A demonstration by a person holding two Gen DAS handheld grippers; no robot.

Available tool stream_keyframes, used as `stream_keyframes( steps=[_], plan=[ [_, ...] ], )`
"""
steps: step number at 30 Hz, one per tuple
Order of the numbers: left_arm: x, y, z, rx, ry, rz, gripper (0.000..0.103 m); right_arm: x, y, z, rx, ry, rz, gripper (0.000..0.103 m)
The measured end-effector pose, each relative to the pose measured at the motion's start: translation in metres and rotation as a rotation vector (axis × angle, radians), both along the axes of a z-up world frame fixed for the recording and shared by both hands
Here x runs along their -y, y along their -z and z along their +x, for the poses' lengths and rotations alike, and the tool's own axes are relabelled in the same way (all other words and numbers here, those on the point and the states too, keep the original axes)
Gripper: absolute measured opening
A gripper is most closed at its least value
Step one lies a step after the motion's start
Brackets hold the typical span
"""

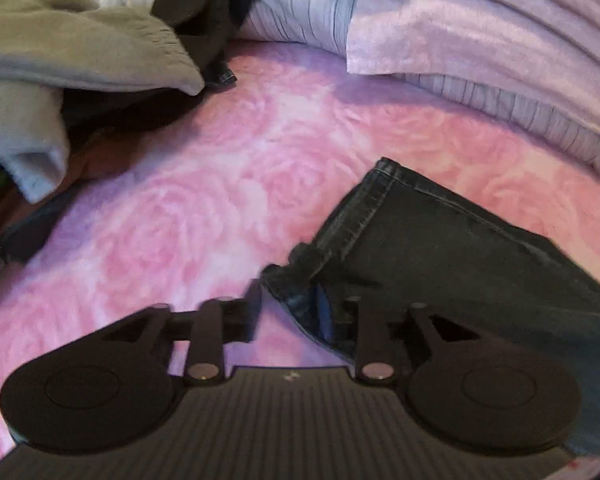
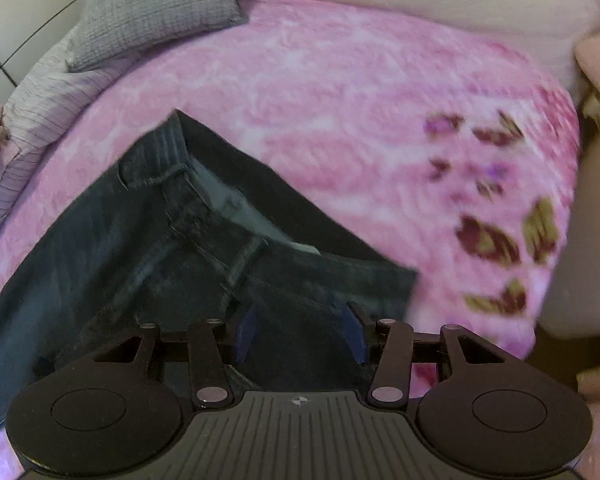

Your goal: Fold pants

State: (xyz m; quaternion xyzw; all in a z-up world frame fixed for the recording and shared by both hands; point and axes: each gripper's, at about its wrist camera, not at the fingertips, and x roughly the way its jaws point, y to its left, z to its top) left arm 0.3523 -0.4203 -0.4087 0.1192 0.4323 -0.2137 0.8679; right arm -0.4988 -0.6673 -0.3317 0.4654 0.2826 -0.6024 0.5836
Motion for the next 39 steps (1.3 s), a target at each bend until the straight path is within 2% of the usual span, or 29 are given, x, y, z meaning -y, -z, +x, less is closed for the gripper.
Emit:
stream_keyframes(
  steps=[2,4,6,8,10,15,19,21,22,23,24,27,29,30,31,32,34,36,37,39],
  plan=[
    [-0.021,-0.006,-0.005,-0.051,-0.013,-0.028,0.029,-0.010,0.005,-0.013,0.020,0.041,0.013,0.047],
    [-0.036,-0.016,-0.003,-0.056,-0.031,-0.031,0.028,-0.018,0.009,-0.024,0.029,0.089,0.033,0.047],
    [-0.041,-0.035,0.001,-0.040,-0.006,-0.079,0.029,-0.020,0.011,-0.031,0.044,0.118,0.038,0.047],
    [-0.027,-0.054,0.009,-0.012,0.053,-0.114,0.029,-0.018,0.009,-0.034,0.048,0.134,0.023,0.047],
    [0.001,-0.061,0.016,0.021,0.124,-0.099,0.037,-0.013,0.008,-0.032,0.052,0.147,0.002,0.047],
    [0.078,-0.033,0.043,0.010,0.231,0.030,0.049,0.004,0.011,-0.014,0.044,0.162,-0.010,0.048],
    [0.105,-0.002,0.066,-0.024,0.266,0.087,0.058,0.015,0.015,0.009,-0.017,0.117,0.003,0.048],
    [0.109,0.013,0.075,-0.059,0.263,0.118,0.057,0.018,0.019,0.017,-0.036,0.113,0.009,0.048],
    [0.107,0.017,0.078,-0.077,0.264,0.081,0.041,0.020,0.020,0.021,-0.043,0.113,0.011,0.048],
    [0.105,0.018,0.078,-0.091,0.263,0.032,0.030,0.021,0.021,0.024,-0.048,0.113,0.014,0.048],
    [0.105,0.016,0.076,-0.088,0.264,0.005,0.007,0.022,0.022,0.027,-0.051,0.112,0.017,0.048],
    [0.115,0.001,0.066,0.027,0.301,-0.032,0.007,0.025,0.023,0.037,-0.070,0.087,0.023,0.048],
    [0.122,-0.019,0.068,0.117,0.291,-0.110,0.008,0.027,0.020,0.041,-0.086,0.073,0.013,0.048],
    [0.127,-0.024,0.071,0.156,0.278,-0.123,0.008,0.028,0.019,0.043,-0.088,0.072,0.004,0.048],
    [0.133,-0.025,0.076,0.172,0.276,-0.111,0.010,0.029,0.018,0.043,-0.085,0.074,-0.004,0.048],
    [0.140,-0.021,0.080,0.168,0.273,-0.068,0.010,0.030,0.018,0.043,-0.077,0.077,-0.010,0.048],
    [0.152,-0.006,0.078,0.194,0.265,0.078,0.014,0.030,0.019,0.042,-0.069,0.086,-0.014,0.048],
    [0.152,0.002,0.069,0.277,0.248,0.181,0.015,0.027,0.018,0.039,-0.064,0.099,-0.016,0.048],
    [0.147,0.001,0.068,0.283,0.230,0.192,0.016,0.024,0.017,0.036,-0.053,0.108,-0.020,0.049],
    [0.126,-0.008,0.071,0.241,0.166,0.151,0.025,0.016,0.010,0.025,-0.024,0.122,-0.038,0.052]
  ],
)
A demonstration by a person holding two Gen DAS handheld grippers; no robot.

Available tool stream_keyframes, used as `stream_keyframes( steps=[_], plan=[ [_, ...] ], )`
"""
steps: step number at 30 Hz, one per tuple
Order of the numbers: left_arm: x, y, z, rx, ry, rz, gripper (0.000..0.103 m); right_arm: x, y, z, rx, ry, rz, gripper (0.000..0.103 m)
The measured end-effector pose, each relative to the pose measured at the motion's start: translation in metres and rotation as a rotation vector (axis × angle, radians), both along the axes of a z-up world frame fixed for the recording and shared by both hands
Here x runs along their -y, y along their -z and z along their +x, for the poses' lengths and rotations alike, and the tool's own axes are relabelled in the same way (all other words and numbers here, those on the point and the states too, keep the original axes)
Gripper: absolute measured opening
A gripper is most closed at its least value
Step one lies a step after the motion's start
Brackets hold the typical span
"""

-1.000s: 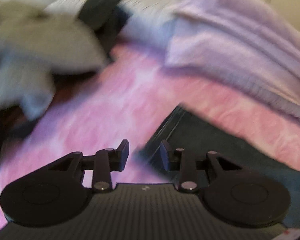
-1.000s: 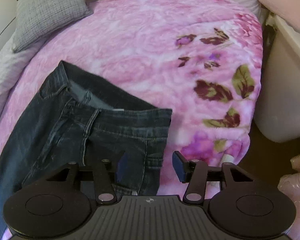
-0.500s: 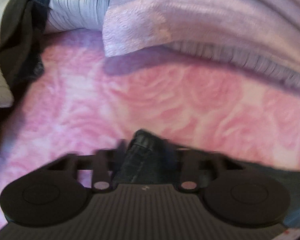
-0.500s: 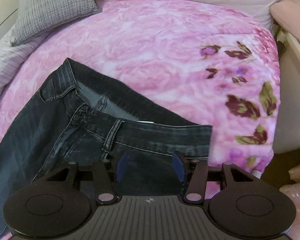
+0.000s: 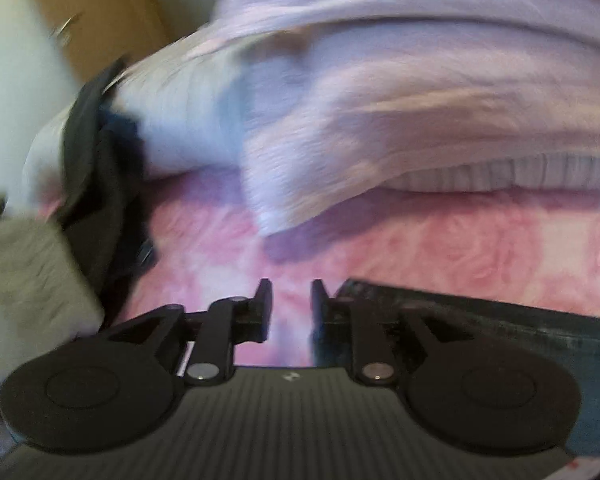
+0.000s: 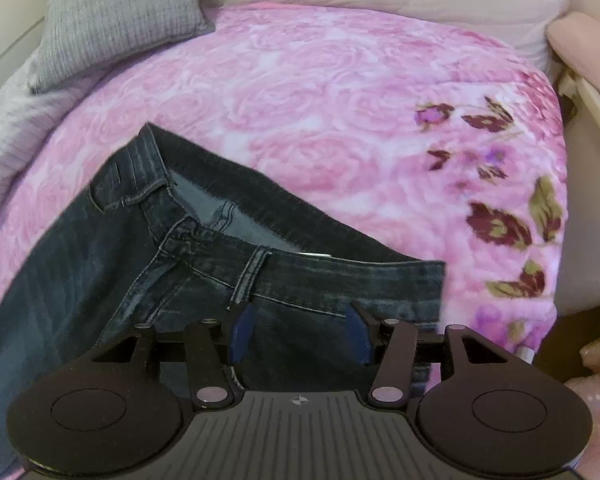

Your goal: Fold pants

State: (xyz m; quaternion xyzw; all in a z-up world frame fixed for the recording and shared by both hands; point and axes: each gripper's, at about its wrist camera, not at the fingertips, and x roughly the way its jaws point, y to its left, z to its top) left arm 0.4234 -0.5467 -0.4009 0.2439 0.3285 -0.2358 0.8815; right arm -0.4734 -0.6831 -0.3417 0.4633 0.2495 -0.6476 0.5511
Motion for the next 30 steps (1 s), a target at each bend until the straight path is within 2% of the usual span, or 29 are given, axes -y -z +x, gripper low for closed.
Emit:
stream_keyframes(
  steps=[1,3,7,10,15,17,19,20,22,25,26,27,29,30],
  plan=[
    [-0.018,-0.007,-0.001,-0.036,-0.035,-0.038,0.029,-0.005,-0.004,-0.007,0.009,0.009,-0.016,0.054],
    [-0.056,-0.019,-0.011,-0.110,-0.052,-0.088,0.031,-0.017,-0.011,-0.023,0.036,0.029,-0.038,0.063],
    [-0.155,-0.036,-0.068,-0.260,-0.058,-0.082,0.031,-0.043,-0.006,-0.058,0.123,0.094,-0.050,0.067],
    [-0.241,-0.046,-0.113,-0.352,-0.143,-0.122,0.033,-0.052,0.013,-0.078,0.165,0.128,-0.033,0.067],
    [-0.351,-0.052,-0.165,-0.404,-0.294,-0.120,0.035,-0.053,0.038,-0.100,0.271,0.155,-0.044,0.067],
    [-0.375,-0.053,-0.176,-0.414,-0.281,-0.123,0.036,-0.051,0.043,-0.104,0.280,0.138,-0.038,0.067],
    [-0.386,-0.051,-0.182,-0.434,-0.239,-0.124,0.053,-0.050,0.046,-0.106,0.272,0.107,-0.032,0.067],
    [-0.387,-0.048,-0.184,-0.423,-0.213,-0.114,0.055,-0.050,0.047,-0.106,0.270,0.095,-0.031,0.067],
    [-0.377,-0.037,-0.179,-0.407,-0.165,-0.095,0.058,-0.048,0.049,-0.106,0.266,0.066,-0.025,0.067],
    [-0.355,-0.012,-0.170,-0.426,-0.097,-0.055,0.065,-0.046,0.050,-0.105,0.254,0.034,-0.020,0.067],
    [-0.347,0.000,-0.168,-0.437,-0.073,-0.023,0.064,-0.046,0.051,-0.104,0.251,0.033,-0.017,0.067],
    [-0.342,0.008,-0.170,-0.437,-0.061,-0.006,0.055,-0.045,0.052,-0.103,0.249,0.036,-0.015,0.067],
    [-0.334,0.009,-0.179,-0.377,-0.017,-0.028,0.013,-0.043,0.052,-0.102,0.243,0.039,-0.014,0.067],
    [-0.334,0.004,-0.181,-0.370,-0.034,-0.062,0.004,-0.042,0.051,-0.100,0.238,0.036,-0.013,0.067]
  ],
)
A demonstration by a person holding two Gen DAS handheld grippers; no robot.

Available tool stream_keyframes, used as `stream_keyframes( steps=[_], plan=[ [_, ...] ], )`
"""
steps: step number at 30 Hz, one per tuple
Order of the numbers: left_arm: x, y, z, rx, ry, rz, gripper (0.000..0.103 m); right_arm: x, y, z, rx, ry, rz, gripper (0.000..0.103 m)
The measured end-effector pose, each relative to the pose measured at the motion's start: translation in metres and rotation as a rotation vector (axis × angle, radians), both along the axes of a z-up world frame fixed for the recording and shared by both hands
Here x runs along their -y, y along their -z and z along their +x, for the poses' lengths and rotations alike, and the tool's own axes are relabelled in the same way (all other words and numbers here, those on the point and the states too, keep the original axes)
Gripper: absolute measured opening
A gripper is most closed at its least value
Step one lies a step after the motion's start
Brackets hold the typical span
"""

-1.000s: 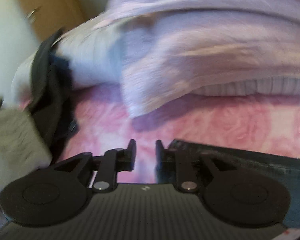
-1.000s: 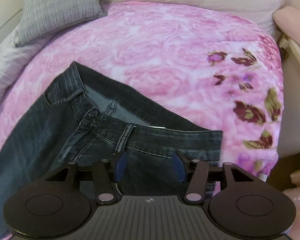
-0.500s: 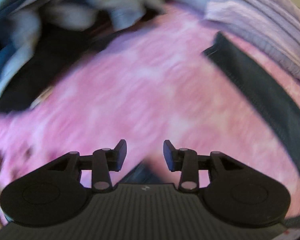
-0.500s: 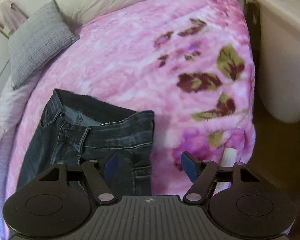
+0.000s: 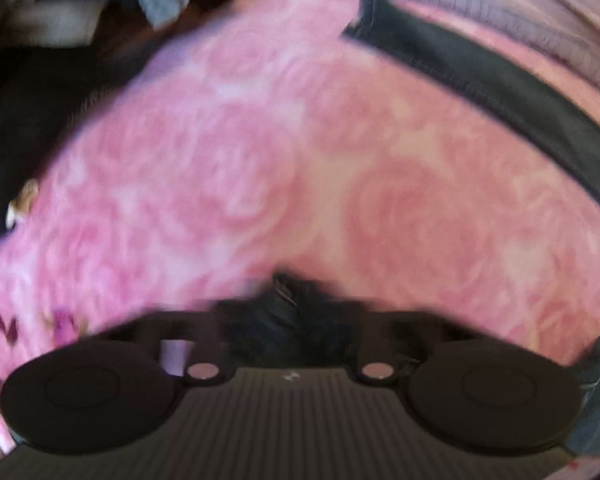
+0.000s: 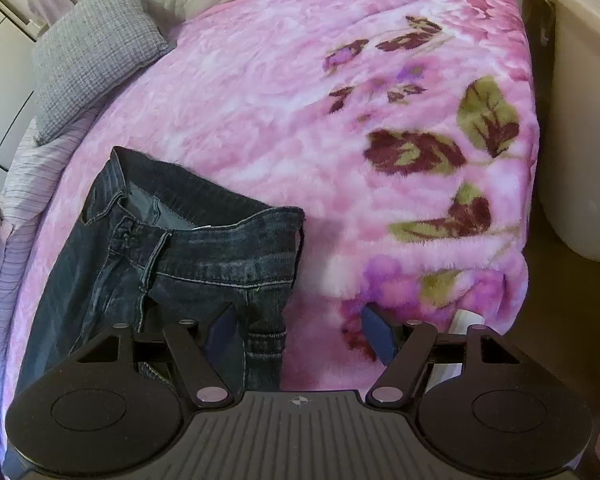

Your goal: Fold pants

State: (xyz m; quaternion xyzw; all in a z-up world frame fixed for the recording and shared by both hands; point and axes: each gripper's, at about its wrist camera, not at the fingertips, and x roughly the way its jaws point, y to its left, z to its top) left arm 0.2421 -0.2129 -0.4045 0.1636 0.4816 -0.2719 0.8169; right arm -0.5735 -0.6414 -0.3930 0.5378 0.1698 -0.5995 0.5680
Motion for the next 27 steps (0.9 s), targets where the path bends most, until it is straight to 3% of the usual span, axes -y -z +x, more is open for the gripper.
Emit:
stream_keyframes(
  steps=[4,5,7,9,10,12,13,18,20,22,24,25,27],
  plan=[
    [-0.017,-0.036,0.014,0.165,-0.188,-0.158,0.007,0.004,-0.003,0.002,-0.004,0.001,-0.007,0.067],
    [-0.021,-0.036,0.024,0.151,-0.229,-0.175,0.007,0.005,-0.003,0.002,0.001,0.004,-0.015,0.067],
    [-0.016,-0.024,0.038,0.114,-0.245,-0.082,0.017,0.007,-0.002,0.005,-0.001,0.002,-0.013,0.067],
    [-0.007,-0.016,0.034,0.161,-0.227,0.068,0.017,0.008,0.000,0.008,-0.015,-0.003,-0.007,0.067],
    [-0.013,-0.020,0.031,0.174,-0.233,0.074,0.026,0.008,-0.001,0.009,-0.014,-0.003,-0.005,0.067],
    [-0.041,-0.035,0.027,0.130,-0.316,-0.025,0.045,0.008,-0.001,0.008,-0.002,-0.006,0.003,0.067],
    [-0.060,-0.042,0.022,0.099,-0.393,-0.087,0.046,0.007,-0.002,0.008,0.007,-0.008,0.006,0.067],
    [-0.127,-0.045,-0.017,-0.095,-0.627,-0.237,0.045,-0.007,-0.002,0.005,0.065,0.022,0.017,0.067],
    [-0.140,-0.029,-0.035,-0.215,-0.698,-0.324,0.045,-0.011,0.000,0.006,0.070,0.032,0.027,0.067],
    [-0.139,-0.012,-0.048,-0.283,-0.754,-0.385,0.044,-0.012,0.002,0.010,0.060,0.031,0.034,0.067],
    [-0.128,-0.006,-0.053,-0.235,-0.782,-0.398,0.038,-0.011,0.001,0.013,0.047,0.028,0.035,0.067],
    [-0.117,-0.010,-0.055,-0.172,-0.776,-0.388,0.020,-0.010,0.001,0.014,0.047,0.024,0.036,0.067],
    [-0.086,-0.021,-0.060,-0.082,-0.684,-0.339,0.014,-0.008,0.000,0.015,0.042,0.009,0.038,0.067]
  ],
)
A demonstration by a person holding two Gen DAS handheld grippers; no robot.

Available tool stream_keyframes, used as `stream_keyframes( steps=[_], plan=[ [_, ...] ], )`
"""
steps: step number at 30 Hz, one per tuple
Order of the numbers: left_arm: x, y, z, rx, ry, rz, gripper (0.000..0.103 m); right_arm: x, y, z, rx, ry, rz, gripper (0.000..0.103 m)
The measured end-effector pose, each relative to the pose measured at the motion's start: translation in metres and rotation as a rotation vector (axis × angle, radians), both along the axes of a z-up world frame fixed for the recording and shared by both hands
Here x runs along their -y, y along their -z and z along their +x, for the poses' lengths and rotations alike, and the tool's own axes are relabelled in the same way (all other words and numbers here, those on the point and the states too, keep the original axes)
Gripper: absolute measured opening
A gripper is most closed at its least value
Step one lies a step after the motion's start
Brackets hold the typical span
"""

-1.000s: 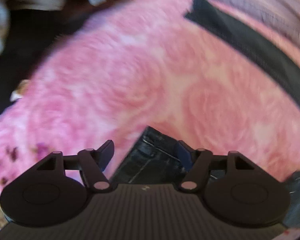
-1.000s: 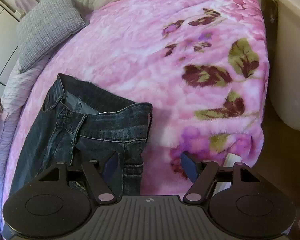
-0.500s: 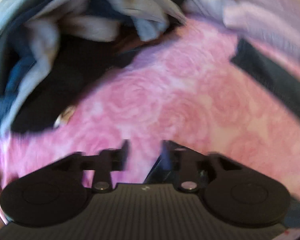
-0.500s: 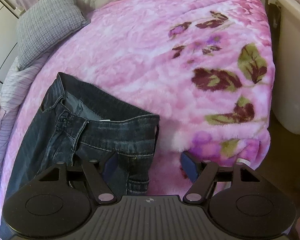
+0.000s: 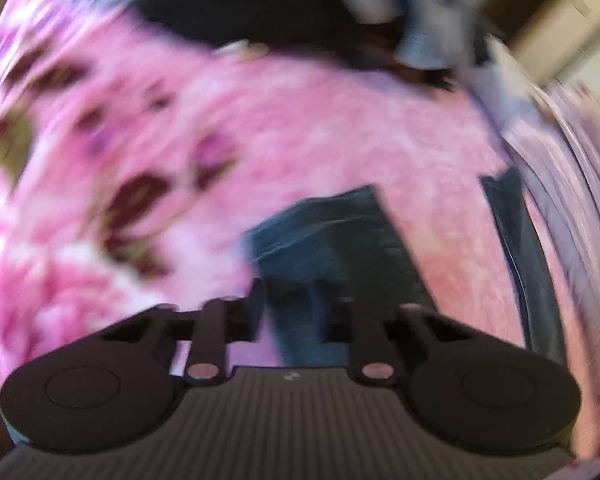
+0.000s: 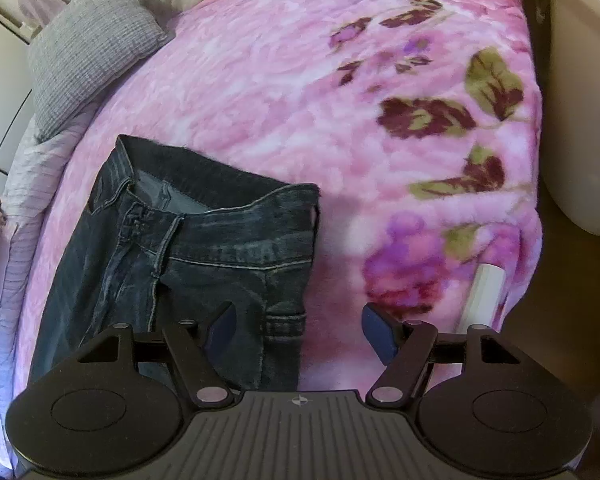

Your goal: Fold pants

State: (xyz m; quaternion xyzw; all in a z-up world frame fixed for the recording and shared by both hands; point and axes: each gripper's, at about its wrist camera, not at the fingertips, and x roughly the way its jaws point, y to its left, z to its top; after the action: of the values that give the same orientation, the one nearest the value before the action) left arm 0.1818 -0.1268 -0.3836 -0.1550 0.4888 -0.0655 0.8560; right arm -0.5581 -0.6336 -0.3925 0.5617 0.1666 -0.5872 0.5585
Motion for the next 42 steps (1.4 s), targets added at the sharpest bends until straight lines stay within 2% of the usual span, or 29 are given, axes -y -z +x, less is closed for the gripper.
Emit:
stream_keyframes(
  steps=[1,4,5,6,7,9,12,15,17,19,21,22,24,26,27,28,30,31,32,33,34,35,38,39,40,42],
  plan=[
    [0.024,-0.004,-0.001,0.028,0.104,0.047,0.015,0.001,0.000,0.001,-0.006,-0.009,0.000,0.067],
    [0.095,-0.007,-0.022,0.077,0.506,0.208,0.023,0.001,0.001,0.005,-0.021,-0.021,0.002,0.067],
    [0.105,-0.009,-0.031,0.105,0.569,0.239,0.023,0.001,0.001,0.005,-0.021,-0.019,0.002,0.067],
    [0.106,-0.012,-0.035,0.112,0.582,0.237,0.023,0.000,0.001,0.005,-0.020,-0.017,0.003,0.067],
    [0.098,-0.017,-0.035,0.097,0.551,0.199,0.023,0.000,0.001,0.006,-0.018,-0.017,0.004,0.067],
    [0.069,-0.027,-0.033,0.079,0.423,0.123,0.023,0.001,0.001,0.005,-0.017,-0.025,0.004,0.067],
    [0.019,-0.033,-0.022,0.034,0.197,0.085,0.023,0.001,0.003,0.002,-0.008,-0.024,0.007,0.067],
    [-0.027,-0.016,-0.003,-0.060,-0.047,0.002,0.023,0.002,0.005,0.001,-0.002,-0.010,0.005,0.067],
    [-0.037,-0.001,0.006,-0.100,-0.126,-0.047,0.023,0.003,0.005,0.001,-0.007,-0.011,0.004,0.067],
    [-0.032,0.010,0.015,-0.112,-0.147,-0.062,0.024,0.004,0.005,0.003,-0.015,-0.020,0.005,0.067],
    [-0.019,0.011,0.018,-0.068,-0.118,-0.010,0.022,0.006,0.005,0.003,-0.017,-0.029,0.008,0.068],
    [-0.015,0.010,0.019,-0.048,-0.100,0.014,0.002,0.007,0.004,0.002,-0.017,-0.032,0.009,0.068],
    [-0.017,0.005,0.014,-0.036,-0.066,0.043,0.000,0.007,0.004,0.001,-0.009,-0.029,0.010,0.068],
    [-0.024,-0.010,0.009,0.012,-0.015,0.111,0.000,0.007,0.003,0.000,0.001,-0.036,0.009,0.068],
    [-0.027,-0.015,0.008,0.036,0.012,0.157,0.001,0.006,0.001,-0.002,0.008,-0.037,0.006,0.068],
    [-0.037,-0.016,0.008,0.018,0.038,0.193,0.004,0.005,0.001,-0.003,0.014,-0.036,0.006,0.068],
    [-0.051,-0.006,0.011,-0.074,0.056,0.243,0.008,0.003,0.001,-0.006,0.031,-0.033,0.007,0.068],
    [-0.052,-0.003,0.009,-0.083,0.072,0.290,0.015,0.002,0.001,-0.008,0.033,-0.028,0.009,0.068],
    [-0.048,-0.007,0.007,-0.063,0.099,0.328,0.017,0.001,0.000,-0.010,0.034,-0.020,0.009,0.068],
    [-0.043,-0.010,0.005,-0.052,0.114,0.374,0.023,-0.001,-0.002,-0.012,0.040,-0.009,0.005,0.068],
    [-0.038,-0.014,0.002,-0.044,0.120,0.429,0.034,-0.002,-0.005,-0.014,0.046,0.000,-0.002,0.068],
    [-0.035,-0.018,0.001,-0.031,0.125,0.483,0.037,-0.004,-0.009,-0.016,0.057,0.008,-0.015,0.068],
    [-0.038,-0.033,0.001,0.021,0.062,0.635,0.036,-0.005,-0.019,-0.018,0.076,0.015,-0.049,0.068],
    [-0.040,-0.041,0.002,0.042,0.030,0.642,0.034,-0.005,-0.021,-0.018,0.087,0.016,-0.061,0.068],
    [-0.039,-0.049,0.000,0.073,0.027,0.605,0.035,-0.003,-0.022,-0.017,0.092,0.018,-0.070,0.069],
    [-0.023,-0.057,-0.004,0.081,0.107,0.500,0.039,0.002,-0.018,-0.011,0.086,0.023,-0.081,0.069]
  ],
)
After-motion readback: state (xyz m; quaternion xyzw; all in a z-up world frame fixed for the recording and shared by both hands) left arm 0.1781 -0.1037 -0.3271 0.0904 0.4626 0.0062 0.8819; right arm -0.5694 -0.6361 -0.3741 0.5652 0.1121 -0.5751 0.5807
